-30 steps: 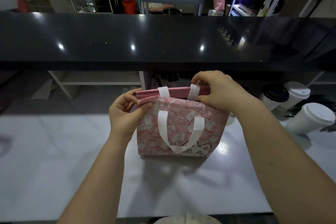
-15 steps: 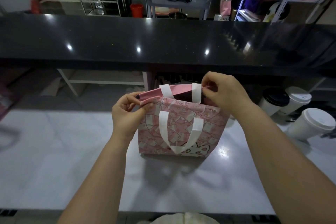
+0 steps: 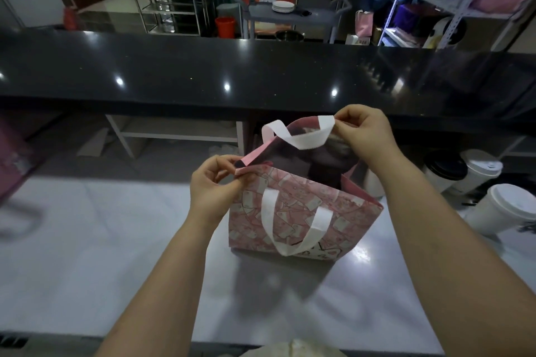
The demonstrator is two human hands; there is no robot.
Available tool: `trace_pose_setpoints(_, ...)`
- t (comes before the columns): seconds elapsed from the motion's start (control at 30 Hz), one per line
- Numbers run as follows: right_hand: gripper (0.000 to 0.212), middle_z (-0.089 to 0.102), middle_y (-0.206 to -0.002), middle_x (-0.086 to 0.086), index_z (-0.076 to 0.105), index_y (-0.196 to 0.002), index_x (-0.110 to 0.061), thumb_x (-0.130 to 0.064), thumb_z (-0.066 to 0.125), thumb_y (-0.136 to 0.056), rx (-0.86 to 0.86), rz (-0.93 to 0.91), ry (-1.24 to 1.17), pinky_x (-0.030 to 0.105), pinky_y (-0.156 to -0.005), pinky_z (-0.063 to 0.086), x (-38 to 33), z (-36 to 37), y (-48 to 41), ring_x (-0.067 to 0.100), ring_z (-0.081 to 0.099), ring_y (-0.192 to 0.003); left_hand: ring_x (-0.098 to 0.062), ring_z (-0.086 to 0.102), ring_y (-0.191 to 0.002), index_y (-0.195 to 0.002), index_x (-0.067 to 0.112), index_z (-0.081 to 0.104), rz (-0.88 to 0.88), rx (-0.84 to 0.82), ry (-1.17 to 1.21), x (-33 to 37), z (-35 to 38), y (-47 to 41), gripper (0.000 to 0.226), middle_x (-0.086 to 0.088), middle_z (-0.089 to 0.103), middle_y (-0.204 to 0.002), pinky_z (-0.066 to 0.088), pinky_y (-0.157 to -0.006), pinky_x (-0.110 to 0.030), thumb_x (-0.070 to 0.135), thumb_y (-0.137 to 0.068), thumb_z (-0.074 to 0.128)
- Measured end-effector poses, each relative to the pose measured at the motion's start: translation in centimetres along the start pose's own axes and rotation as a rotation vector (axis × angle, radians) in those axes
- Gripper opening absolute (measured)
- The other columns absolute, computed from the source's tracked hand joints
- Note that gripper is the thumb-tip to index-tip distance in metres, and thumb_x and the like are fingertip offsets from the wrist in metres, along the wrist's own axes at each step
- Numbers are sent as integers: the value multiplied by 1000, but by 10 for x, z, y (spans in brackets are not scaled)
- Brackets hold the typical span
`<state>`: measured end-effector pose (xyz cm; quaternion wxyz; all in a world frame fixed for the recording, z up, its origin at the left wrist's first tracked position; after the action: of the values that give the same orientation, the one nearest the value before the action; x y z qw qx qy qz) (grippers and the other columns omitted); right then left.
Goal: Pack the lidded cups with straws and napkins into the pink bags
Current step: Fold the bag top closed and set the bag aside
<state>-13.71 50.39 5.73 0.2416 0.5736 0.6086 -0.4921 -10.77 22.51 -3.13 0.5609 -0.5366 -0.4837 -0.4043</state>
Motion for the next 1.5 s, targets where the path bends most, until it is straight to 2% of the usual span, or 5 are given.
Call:
trace_pose_setpoints(0.37, 23, 72, -97, 4, 72, -88, -21, -37, 77, -73, 1, 189, -582, 46, -96, 51, 72, -63, 68, 24, 66, -97, -14, 67, -96, -94, 36, 70, -71, -9, -20, -2, 9, -21, 27, 13, 71, -97, 60, -82, -38, 30, -69, 81)
trace_pose_setpoints(0.5, 46, 70, -110, 14, 65, -112, -6, -21, 79, -71, -327, 291, -544, 41, -91, 55, 94, -32, 100, 31, 65, -108, -11, 68, -95, -86, 43, 74, -59, -35, 15, -1, 10, -22, 21, 13, 73, -96, 58, -73, -24, 39, -65, 75)
trace_pose_setpoints(0.73, 16, 74, -98, -2, 77, -89, -27, -26, 70, -75, 14, 301, -538, 25, -69, 56, 91, 3, 83, 17, 69, -92, -5, 70, -82, -89, 23, 72, -61, -31, 29, -6, 7, -28, 16, 12, 73, -84, 54, -62, -14, 7, -85, 70)
trace_pose_setpoints(0.93, 27, 34, -152, -20, 78, -98, -19, -21, 78, -71, -116, 281, -527, 51, -112, 33, 102, 9, 51, 15, 25, -145, -5, 69, -78, -84, 25, 73, -90, -75, 21, -8, 2, -33, 19, 10, 73, -81, 54, -60, -15, 7, -85, 71)
trace_pose_setpoints(1.5, 13, 74, -83, -5, 74, -86, -23, -10, 73, -82, 144, 206, -583, 24, -66, 56, 102, 23, 60, 13, 70, -80, -8, 69, -72, -78, 23, 71, -89, 92, -1, -5, -8, -31, 14, 8, 72, -75, 54, -58, -18, 12, -78, 78)
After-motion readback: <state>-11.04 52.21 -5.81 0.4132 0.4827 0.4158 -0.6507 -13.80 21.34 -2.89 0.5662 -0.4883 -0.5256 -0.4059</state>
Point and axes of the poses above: each hand's wrist, its own y-axis away from the middle knuckle, its own z-axis out of the palm, x = y × z, the point moved 4 cm from there along -y, towards the middle knuckle
